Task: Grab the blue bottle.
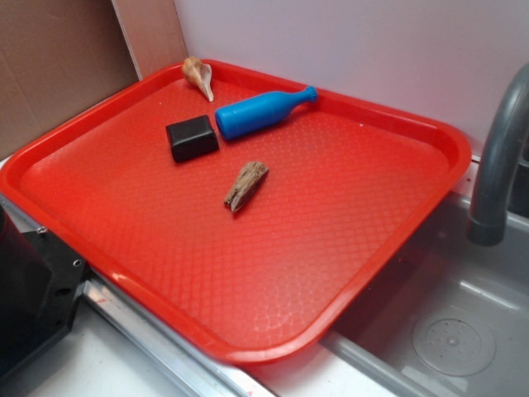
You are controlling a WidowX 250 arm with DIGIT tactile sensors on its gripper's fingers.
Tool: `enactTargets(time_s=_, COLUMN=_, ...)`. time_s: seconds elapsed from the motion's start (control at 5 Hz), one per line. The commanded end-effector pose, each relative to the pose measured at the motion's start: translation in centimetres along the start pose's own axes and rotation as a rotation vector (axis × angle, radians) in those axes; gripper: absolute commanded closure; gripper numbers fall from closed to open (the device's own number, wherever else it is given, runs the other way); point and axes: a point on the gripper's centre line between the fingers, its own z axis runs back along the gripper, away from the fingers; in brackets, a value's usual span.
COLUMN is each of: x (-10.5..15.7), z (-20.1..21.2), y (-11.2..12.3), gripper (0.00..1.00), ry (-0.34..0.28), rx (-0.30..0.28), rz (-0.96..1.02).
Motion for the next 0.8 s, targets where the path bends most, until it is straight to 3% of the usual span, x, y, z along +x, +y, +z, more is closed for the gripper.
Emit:
enactTargets(time_s=0.0, x=0.0, z=0.0, y=0.0, gripper=0.00, ry=0.000, rx=0.000, rz=0.000)
enactTargets(time_s=0.2, x=4.4, z=-4.0, y=2.9, gripper=0.00, ry=0.036, rx=-0.042, rz=-0.029)
enactTargets(time_s=0.4, x=7.4, z=-6.0, y=4.5, gripper=0.00, ry=0.016, rx=-0.077, rz=-0.053)
enactTargets(time_s=0.6, x=11.3, z=-9.9, y=6.2, gripper=0.00, ry=0.033, rx=-0.038, rz=-0.075)
